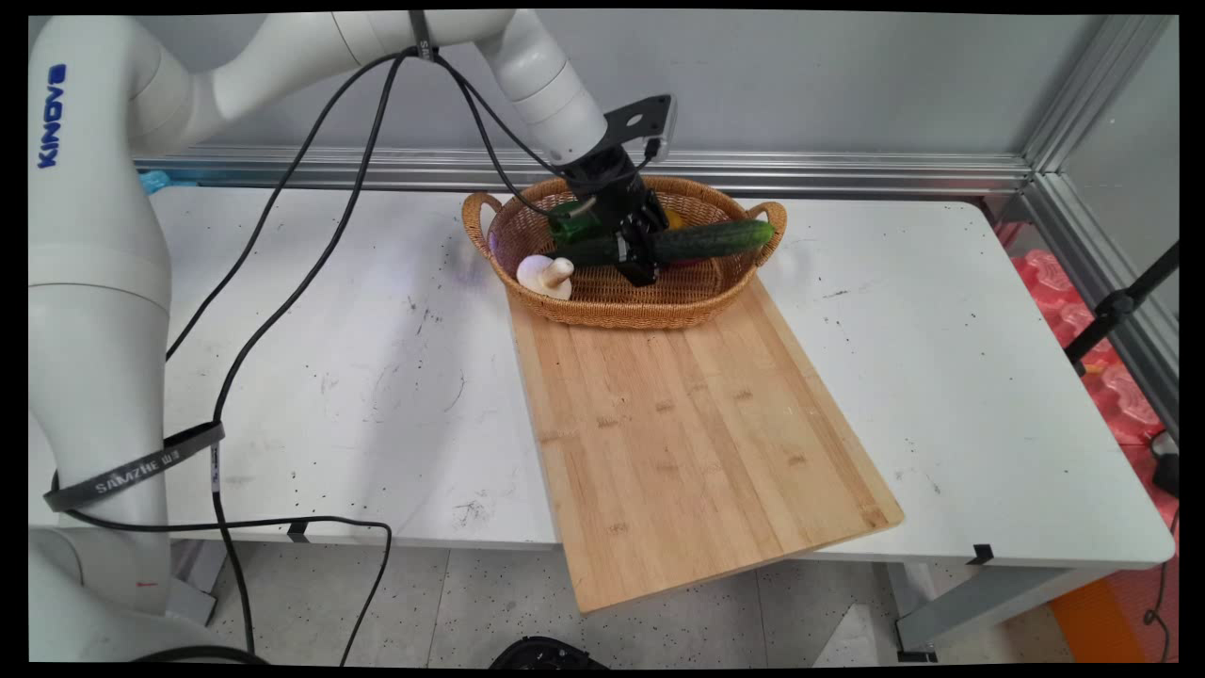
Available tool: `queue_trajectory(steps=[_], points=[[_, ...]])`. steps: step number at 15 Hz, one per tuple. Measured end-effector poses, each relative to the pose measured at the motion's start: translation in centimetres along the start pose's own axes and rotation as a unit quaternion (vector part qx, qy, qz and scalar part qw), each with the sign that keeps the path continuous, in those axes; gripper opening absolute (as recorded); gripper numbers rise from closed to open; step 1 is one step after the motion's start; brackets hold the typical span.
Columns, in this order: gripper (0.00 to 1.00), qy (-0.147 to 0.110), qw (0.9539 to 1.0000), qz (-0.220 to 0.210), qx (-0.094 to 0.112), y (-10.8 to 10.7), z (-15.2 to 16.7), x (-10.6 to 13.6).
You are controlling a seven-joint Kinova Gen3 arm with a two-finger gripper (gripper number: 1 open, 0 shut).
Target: Place the picked object on the cutting board
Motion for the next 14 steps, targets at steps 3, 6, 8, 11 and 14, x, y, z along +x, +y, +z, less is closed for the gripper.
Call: queue_trajectory(steps=[3,6,8,11,14], points=[[0.0,0.007,0.9999,0.006,0.006,0.0,-1.4,1.1],[0.0,0.016,0.9997,0.006,0.015,0.2,-3.4,2.5],[0.0,0.021,0.9996,0.006,0.02,0.4,-4.7,3.4],[0.0,0.035,0.999,0.007,0.028,0.9,-6.8,5.5],[0.0,0.045,0.9984,0.006,0.033,1.3,-8.4,7.4]])
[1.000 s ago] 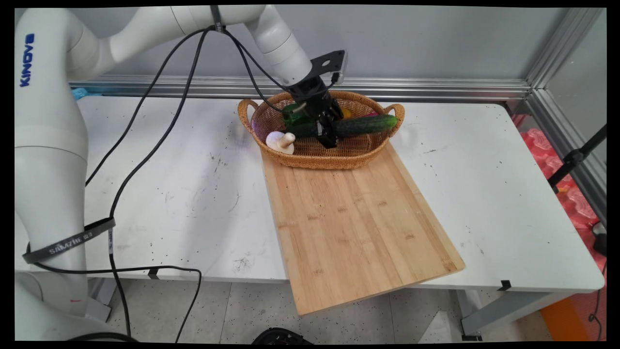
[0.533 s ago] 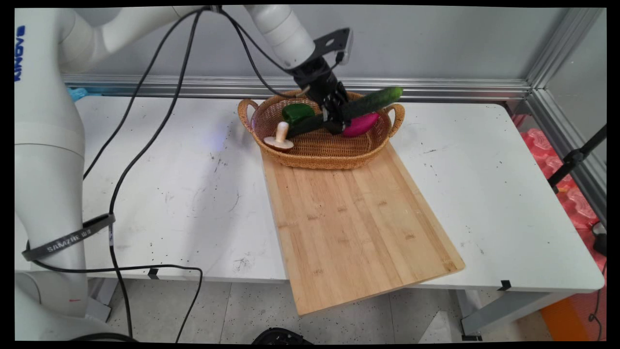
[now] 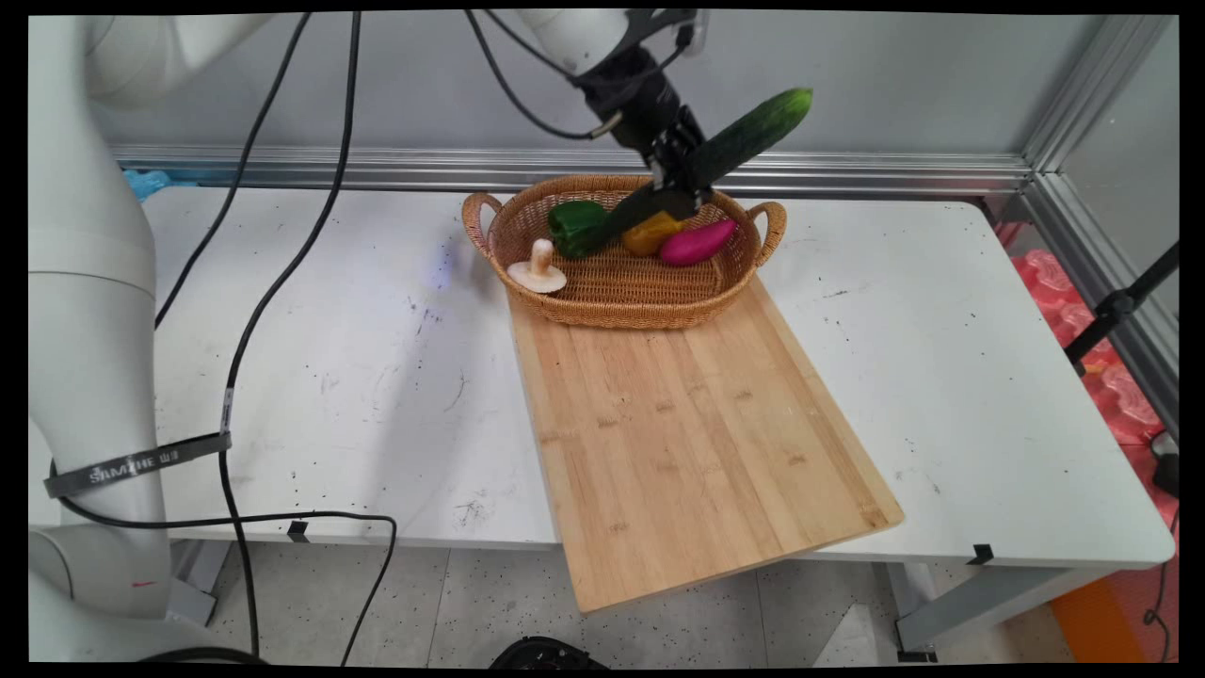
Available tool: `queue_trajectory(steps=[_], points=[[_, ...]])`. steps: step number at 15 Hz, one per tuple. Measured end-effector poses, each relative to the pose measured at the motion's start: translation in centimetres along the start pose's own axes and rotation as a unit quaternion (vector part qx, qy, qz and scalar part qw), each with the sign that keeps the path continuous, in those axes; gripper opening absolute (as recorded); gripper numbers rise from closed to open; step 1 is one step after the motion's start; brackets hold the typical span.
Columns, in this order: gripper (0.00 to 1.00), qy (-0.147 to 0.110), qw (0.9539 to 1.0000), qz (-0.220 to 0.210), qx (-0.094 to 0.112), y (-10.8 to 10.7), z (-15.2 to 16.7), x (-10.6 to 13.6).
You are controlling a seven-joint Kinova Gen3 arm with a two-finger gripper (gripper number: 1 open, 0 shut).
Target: Place the picked object on the cutting board
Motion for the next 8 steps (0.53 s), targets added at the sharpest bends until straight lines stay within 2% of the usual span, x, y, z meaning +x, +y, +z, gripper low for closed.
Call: queue_trajectory(steps=[8], points=[[0.0,0.012,0.9997,-0.017,0.011,2.0,-3.4,5.4]])
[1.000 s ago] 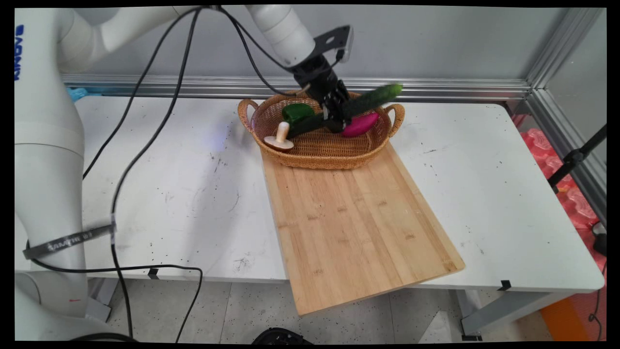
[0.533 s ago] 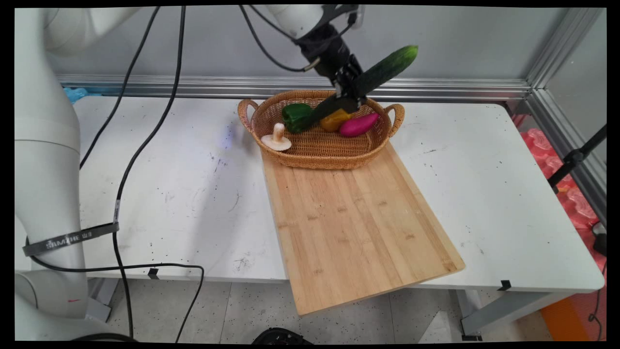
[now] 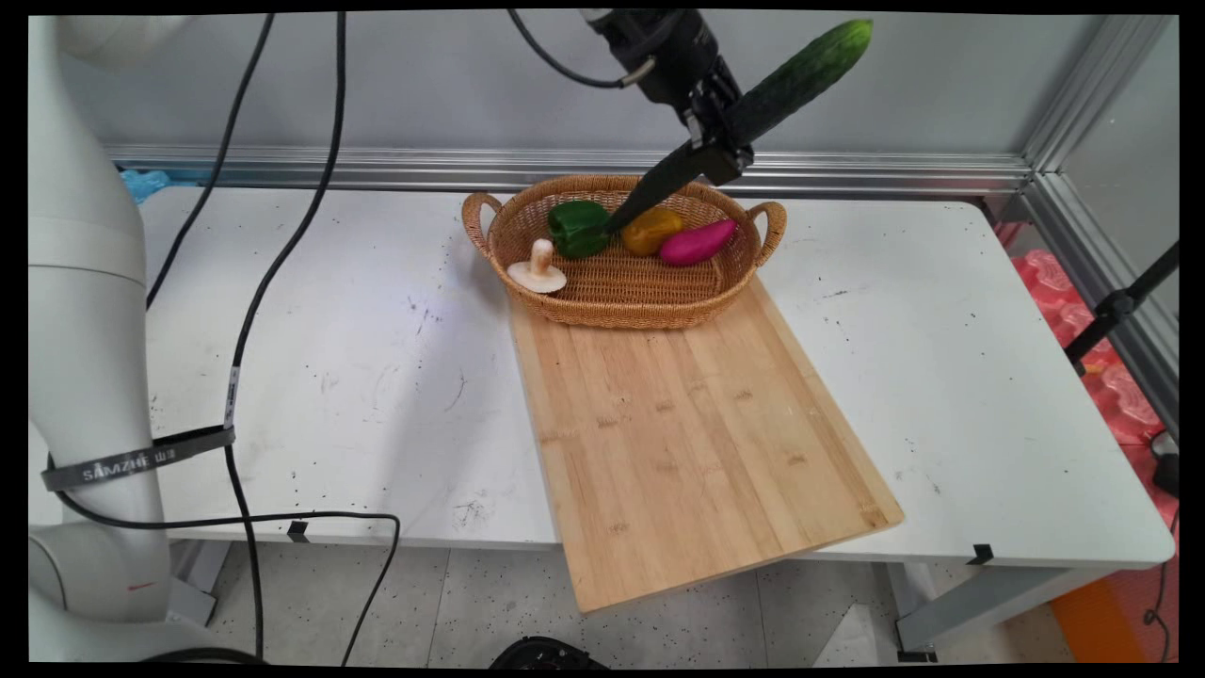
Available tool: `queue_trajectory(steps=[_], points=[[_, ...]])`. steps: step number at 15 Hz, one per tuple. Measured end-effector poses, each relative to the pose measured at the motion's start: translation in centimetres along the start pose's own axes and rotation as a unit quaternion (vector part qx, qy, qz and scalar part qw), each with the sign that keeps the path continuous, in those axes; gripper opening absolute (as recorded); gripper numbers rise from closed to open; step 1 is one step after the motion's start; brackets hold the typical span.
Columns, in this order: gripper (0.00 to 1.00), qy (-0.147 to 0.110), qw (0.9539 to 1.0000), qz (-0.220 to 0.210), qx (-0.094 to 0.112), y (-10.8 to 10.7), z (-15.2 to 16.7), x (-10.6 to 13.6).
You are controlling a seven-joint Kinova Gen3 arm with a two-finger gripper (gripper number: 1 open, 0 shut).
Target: Place the picked object on the cutting board
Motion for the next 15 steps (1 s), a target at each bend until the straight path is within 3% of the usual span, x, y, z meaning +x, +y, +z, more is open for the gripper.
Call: queue_trajectory(steps=[8,15], points=[[0.0,-0.043,0.9983,-0.04,-0.002,5.5,-1.5,3.0],[0.0,-0.097,0.9934,-0.06,-0.008,10.6,0.2,3.0]])
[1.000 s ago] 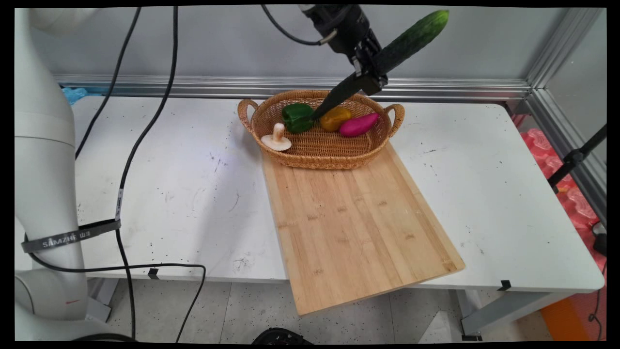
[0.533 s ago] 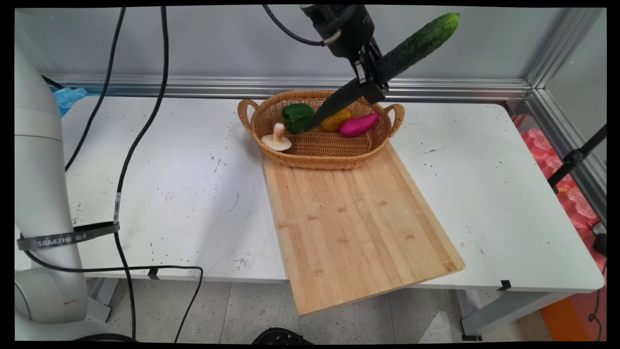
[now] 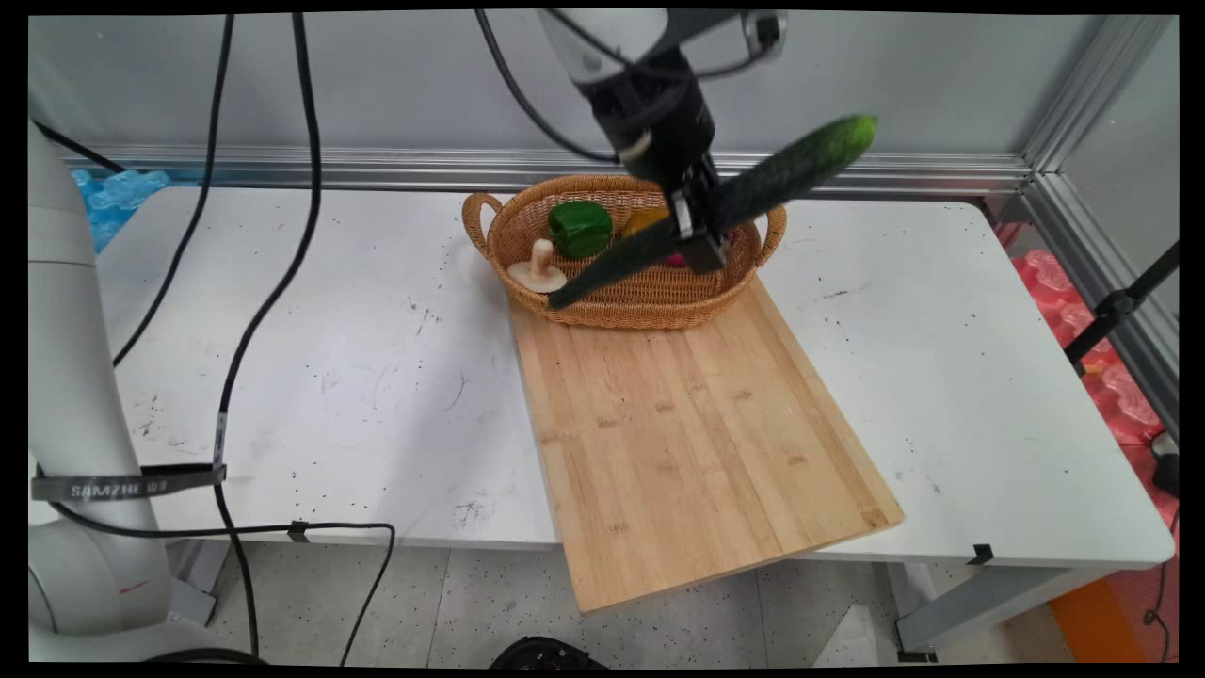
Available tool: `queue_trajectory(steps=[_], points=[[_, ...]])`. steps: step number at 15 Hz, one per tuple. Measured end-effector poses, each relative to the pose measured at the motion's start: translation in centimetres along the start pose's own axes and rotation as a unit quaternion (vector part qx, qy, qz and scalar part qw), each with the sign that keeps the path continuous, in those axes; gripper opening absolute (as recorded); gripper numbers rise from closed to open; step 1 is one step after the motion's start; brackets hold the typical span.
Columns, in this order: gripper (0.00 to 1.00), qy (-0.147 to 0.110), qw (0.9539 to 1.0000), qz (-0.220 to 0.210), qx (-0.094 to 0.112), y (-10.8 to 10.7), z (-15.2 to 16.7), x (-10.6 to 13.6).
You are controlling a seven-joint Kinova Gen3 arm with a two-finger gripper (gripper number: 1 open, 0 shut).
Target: Place the picked object on the cutting board
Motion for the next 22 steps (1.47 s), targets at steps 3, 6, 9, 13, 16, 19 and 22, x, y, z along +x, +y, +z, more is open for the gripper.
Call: queue_trajectory(steps=[3,6,9,13,16,19,22], points=[[0.0,-0.023,0.9997,-0.004,0.002,1.3,1.9,-0.1],[0.0,-0.045,0.9989,-0.007,0.005,2.2,4.3,-0.2],[0.0,-0.067,0.9977,-0.008,0.006,2.8,6.9,-0.4],[0.0,-0.096,0.9953,-0.008,0.005,3.3,10.4,-1.1],[0.0,-0.116,0.9932,-0.005,0.006,3.4,12.7,-1.6],[0.0,-0.129,0.9917,-0.001,0.006,3.5,14.5,-2.0],[0.0,-0.138,0.9904,0.005,0.006,3.5,16.2,-2.2]])
